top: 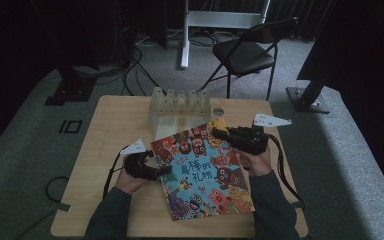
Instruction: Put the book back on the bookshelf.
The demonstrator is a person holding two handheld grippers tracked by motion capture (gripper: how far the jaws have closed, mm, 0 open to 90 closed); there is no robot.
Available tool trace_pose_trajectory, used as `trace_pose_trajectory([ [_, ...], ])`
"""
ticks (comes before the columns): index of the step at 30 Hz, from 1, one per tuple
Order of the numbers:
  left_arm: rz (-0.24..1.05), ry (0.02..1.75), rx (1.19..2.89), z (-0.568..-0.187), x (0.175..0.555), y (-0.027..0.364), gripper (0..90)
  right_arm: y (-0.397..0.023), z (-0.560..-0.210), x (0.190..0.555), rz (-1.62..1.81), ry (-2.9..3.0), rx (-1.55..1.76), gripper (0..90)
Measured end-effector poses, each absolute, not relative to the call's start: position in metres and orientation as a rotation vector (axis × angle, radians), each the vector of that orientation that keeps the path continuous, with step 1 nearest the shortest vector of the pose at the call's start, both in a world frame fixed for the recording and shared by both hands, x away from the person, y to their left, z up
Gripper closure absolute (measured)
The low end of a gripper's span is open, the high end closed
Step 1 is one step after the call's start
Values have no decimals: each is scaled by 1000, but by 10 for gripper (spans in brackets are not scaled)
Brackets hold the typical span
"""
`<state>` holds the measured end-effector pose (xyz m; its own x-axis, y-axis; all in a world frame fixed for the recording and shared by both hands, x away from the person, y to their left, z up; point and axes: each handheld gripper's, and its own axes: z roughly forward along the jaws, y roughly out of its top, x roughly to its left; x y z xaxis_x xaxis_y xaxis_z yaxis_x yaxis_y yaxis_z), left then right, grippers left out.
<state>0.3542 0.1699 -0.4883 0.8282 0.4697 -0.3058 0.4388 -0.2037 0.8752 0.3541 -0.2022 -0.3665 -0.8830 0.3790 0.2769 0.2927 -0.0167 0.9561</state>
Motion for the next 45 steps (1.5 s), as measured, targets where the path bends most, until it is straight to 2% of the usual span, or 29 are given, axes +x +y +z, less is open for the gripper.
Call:
trace_pose_trajectory([
  [4,-37,662,1814,-486,359,164,30,-202,-366,352,2091,2153,709,773],
  [12,-56,665,1792,-483,361,162,30,-203,-365,349,2130,2139,675,772],
  [26,-54,660,1788,-464,358,174,224,-215,-365,352,2192,2127,619,768],
  [27,-56,659,1791,-463,358,175,265,-217,-364,352,2143,2138,621,770],
  [32,-49,647,1776,-457,357,180,326,-219,-361,349,1998,2180,604,783],
  [35,-27,619,1760,-450,352,183,435,-215,-358,343,1794,2182,661,653],
  [39,24,597,1791,-441,346,181,461,-214,-359,337,1725,2162,677,602],
  [43,57,574,1802,-434,341,181,507,-210,-359,333,1616,2145,697,510],
  [45,65,568,1805,-431,340,182,526,-210,-360,334,1602,2145,720,502],
])
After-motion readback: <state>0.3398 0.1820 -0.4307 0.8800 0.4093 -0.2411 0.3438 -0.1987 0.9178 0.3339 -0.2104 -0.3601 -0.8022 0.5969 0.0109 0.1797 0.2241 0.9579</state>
